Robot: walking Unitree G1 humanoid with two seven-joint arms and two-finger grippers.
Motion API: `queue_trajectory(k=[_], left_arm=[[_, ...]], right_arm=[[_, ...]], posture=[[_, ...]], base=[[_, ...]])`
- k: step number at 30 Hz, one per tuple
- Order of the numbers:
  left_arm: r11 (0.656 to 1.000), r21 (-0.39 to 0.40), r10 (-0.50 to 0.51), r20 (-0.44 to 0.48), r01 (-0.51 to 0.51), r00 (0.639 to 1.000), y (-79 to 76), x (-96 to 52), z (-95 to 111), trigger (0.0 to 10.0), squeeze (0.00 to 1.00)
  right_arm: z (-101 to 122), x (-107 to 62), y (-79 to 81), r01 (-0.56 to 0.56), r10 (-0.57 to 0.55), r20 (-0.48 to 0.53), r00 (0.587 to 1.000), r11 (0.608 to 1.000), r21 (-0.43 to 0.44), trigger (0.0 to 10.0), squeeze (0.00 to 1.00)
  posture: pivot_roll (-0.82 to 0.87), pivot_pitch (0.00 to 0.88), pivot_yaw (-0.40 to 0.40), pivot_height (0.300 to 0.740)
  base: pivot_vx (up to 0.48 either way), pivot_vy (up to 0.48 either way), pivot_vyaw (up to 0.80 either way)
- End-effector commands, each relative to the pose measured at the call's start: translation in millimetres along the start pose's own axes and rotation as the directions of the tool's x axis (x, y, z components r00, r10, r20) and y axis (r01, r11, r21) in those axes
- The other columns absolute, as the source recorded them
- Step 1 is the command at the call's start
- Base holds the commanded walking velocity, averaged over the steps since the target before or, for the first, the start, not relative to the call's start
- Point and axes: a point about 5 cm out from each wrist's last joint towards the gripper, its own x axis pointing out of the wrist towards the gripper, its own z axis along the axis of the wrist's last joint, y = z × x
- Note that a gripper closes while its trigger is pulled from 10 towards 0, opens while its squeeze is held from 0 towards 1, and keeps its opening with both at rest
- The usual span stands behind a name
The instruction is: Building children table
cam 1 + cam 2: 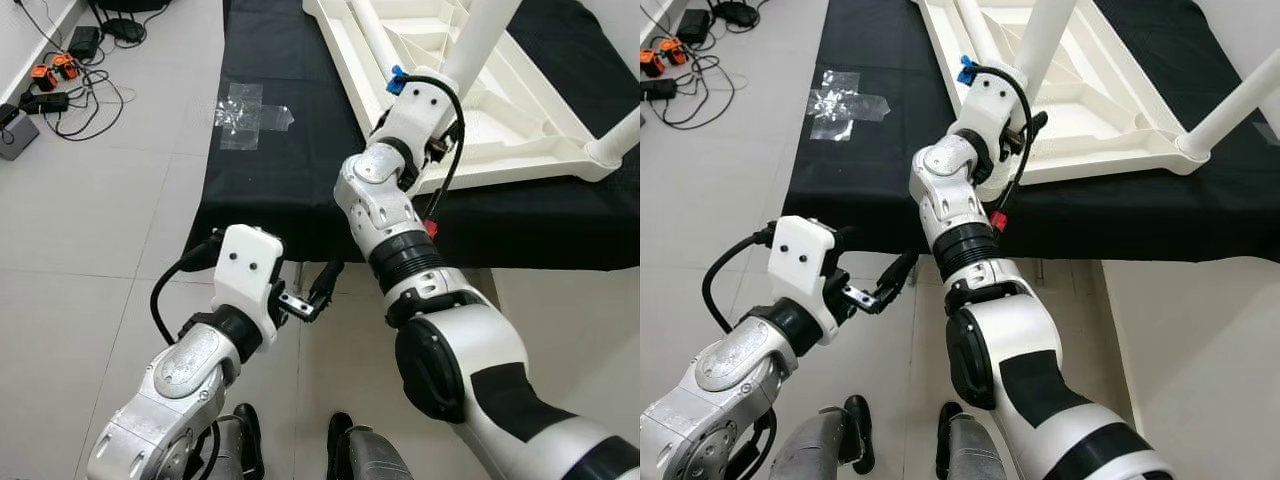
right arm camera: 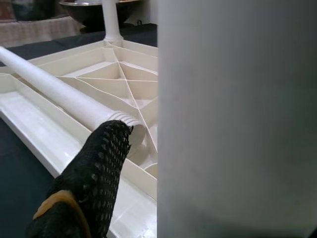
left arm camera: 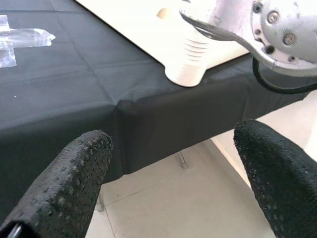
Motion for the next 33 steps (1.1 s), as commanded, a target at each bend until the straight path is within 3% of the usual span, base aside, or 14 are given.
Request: queue_trajectory(k=[1, 5, 6, 11, 12, 13, 25, 33], left_arm=[[1.000, 0.006, -0.003, -0.017, 0.003, 1.000, 0.1, 0.0, -5, 10.0, 0.00], [1.000, 0.008, -0.004, -0.016, 0.004, 1.000, 0.4, 0.3, -5, 10.0, 0.00], [1.000, 0.009, -0.004, -0.016, 0.004, 1.000, 0.6, 0.4, -5, 10.0, 0.00], [1.000, 0.011, -0.007, -0.015, 0.007, 1.000, 0.4, 0.6, -6, 10.0, 0.00], [1.000, 0.012, -0.008, -0.015, 0.008, 1.000, 0.2, 0.7, -6, 10.0, 0.00], [1.000, 0.012, -0.008, -0.015, 0.009, 1.000, 0.2, 0.8, -6, 10.0, 0.00], [1.000, 0.018, -0.007, -0.012, 0.007, 1.000, 1.4, 1.1, -6, 10.0, 0.00], [1.000, 0.020, -0.004, -0.003, 0.004, 1.000, 2.7, 2.4, -6, 10.0, 0.00]], right_arm=[[2, 1.0, -2.7, -0.042, 0.042, 0.022, 0.999, 0.999, -0.005, 10.0, 0.00], [0, 0.3, -8.2, -0.064, 0.064, 0.040, 0.997, 0.998, -0.020, 10.0, 0.01], [-1, -0.3, -11.2, -0.074, 0.075, 0.050, 0.996, 0.997, -0.028, 10.0, 1.00], [1, -1.6, -15.0, -0.098, 0.100, 0.067, 0.993, 0.995, -0.032, 10.0, 1.00], [2, -1.5, -15.5, -0.100, 0.102, 0.070, 0.992, 0.995, -0.031, 10.0, 0.81], [3, -1.5, -16.5, -0.102, 0.104, 0.073, 0.992, 0.994, -0.031, 10.0, 0.00], [9, -4.6, -32.5, -0.174, 0.177, 0.107, 0.978, 0.984, -0.041, 10.0, 0.00], [6, -13.3, -40.2, -0.311, 0.315, 0.103, 0.943, 0.949, -0.050, 10.0, 0.00]], posture=[[0.07, 0.272, -0.099, 0.740], [0.07, 0.261, -0.095, 0.740], [0.07, 0.258, -0.095, 0.740], [0.07, 0.252, -0.094, 0.740], [0.07, 0.252, -0.094, 0.740], [0.07, 0.246, -0.094, 0.740], [0.07, 0.238, -0.091, 0.740], [0.07, 0.240, -0.091, 0.740]], base=[[0.000, 0.000, 0.00], [0.000, 0.000, 0.00], [0.000, 0.000, 0.00], [0.000, 0.000, 0.00], [0.000, 0.000, 0.00], [0.000, 0.000, 0.00], [0.000, 0.000, 0.00], [0.000, 0.000, 0.00]])
